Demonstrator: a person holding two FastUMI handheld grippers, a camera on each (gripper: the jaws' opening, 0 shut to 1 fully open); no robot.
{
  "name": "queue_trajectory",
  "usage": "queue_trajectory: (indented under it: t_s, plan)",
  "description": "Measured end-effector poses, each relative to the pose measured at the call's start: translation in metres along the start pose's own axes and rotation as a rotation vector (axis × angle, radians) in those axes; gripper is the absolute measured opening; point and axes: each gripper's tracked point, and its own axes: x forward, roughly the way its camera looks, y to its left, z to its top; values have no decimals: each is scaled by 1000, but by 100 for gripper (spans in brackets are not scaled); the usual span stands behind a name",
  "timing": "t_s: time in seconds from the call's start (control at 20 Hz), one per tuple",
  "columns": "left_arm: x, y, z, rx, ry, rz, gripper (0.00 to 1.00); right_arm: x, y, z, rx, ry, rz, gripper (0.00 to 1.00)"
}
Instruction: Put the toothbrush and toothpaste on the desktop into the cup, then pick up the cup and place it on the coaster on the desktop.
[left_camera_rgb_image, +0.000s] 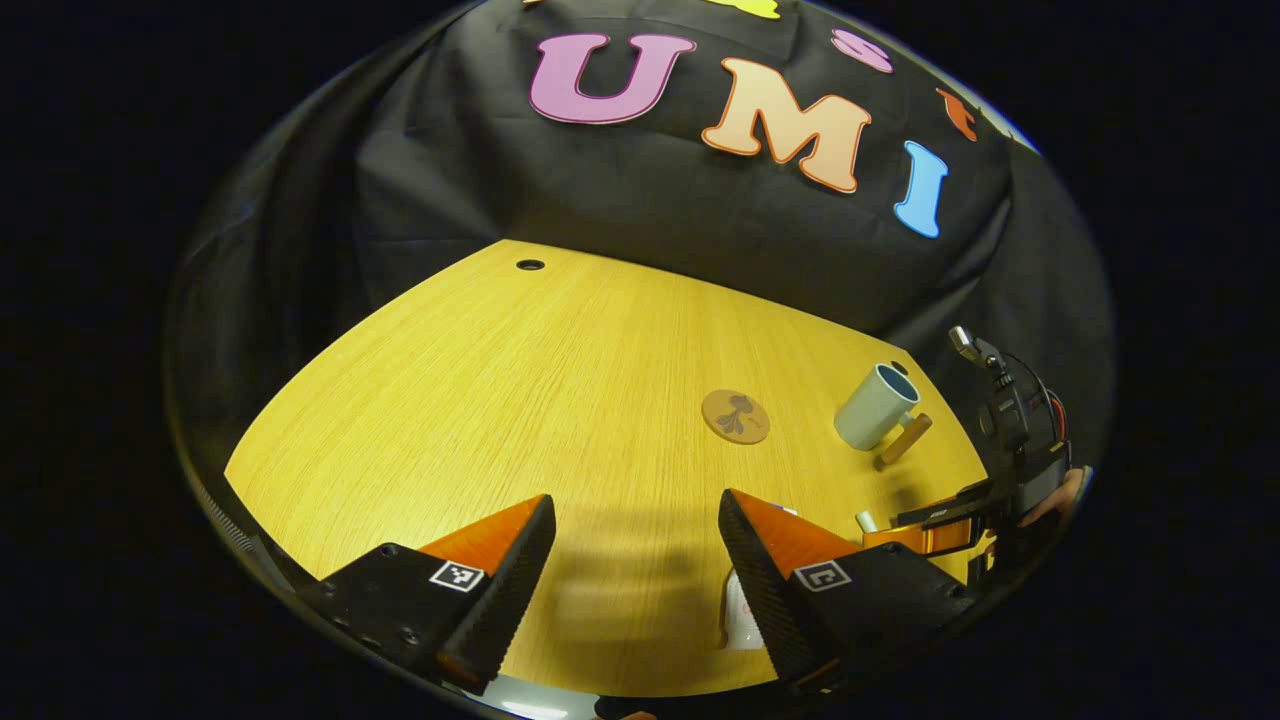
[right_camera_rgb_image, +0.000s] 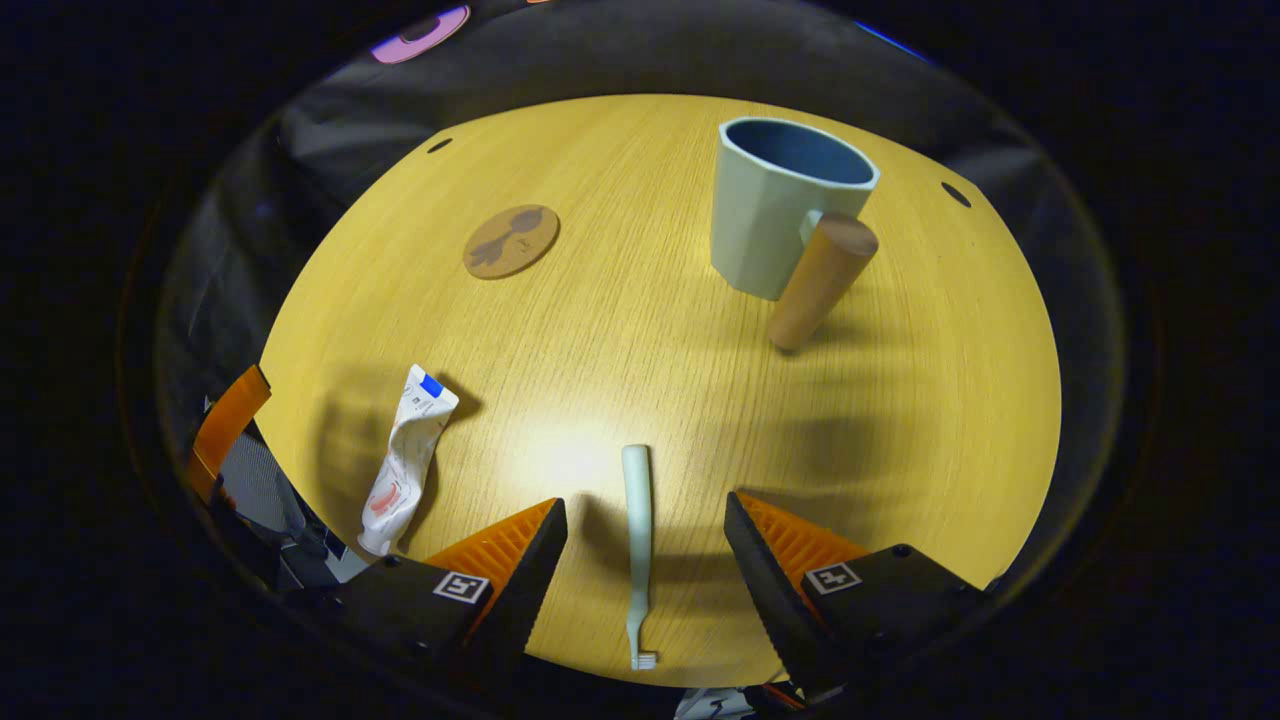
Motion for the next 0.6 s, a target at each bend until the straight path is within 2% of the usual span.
queue_trajectory:
  t_s: [0.05, 0.1, 0.15, 0.2, 0.25, 0.3, 0.35, 0.45, 0.55, 0.6]
  plan:
    - [0, 0, -2, -1, 8, 3, 96, 3, -2, -2, 0, 18, -9, 98]
    - [0, 1, -4, -2, 14, 8, 96, 4, -6, -3, -3, 35, -24, 90]
    - [0, 1, -7, -2, 18, 11, 96, 6, -9, 0, -10, 35, -36, 93]
    - [1, 0, -8, -2, 21, 12, 96, 8, -10, 0, -11, 43, -43, 86]
    - [0, 0, -9, 0, 25, 13, 96, 8, -11, -2, -21, 51, -52, 83]
    - [0, 0, -8, 3, 28, 13, 96, 10, -12, -3, -32, 58, -60, 61]
    - [1, 0, -8, 6, 29, 14, 96, 8, -11, -3, -42, 63, -69, 48]
    - [2, -1, -8, 10, 33, 13, 96, 7, -13, -2, -56, 71, -86, 56]
    - [1, -2, -6, 19, 35, 11, 96, 7, -9, 0, -51, 73, -91, 40]
    - [2, -3, -6, 23, 35, 8, 96, 8, -8, -2, -57, 75, -85, 24]
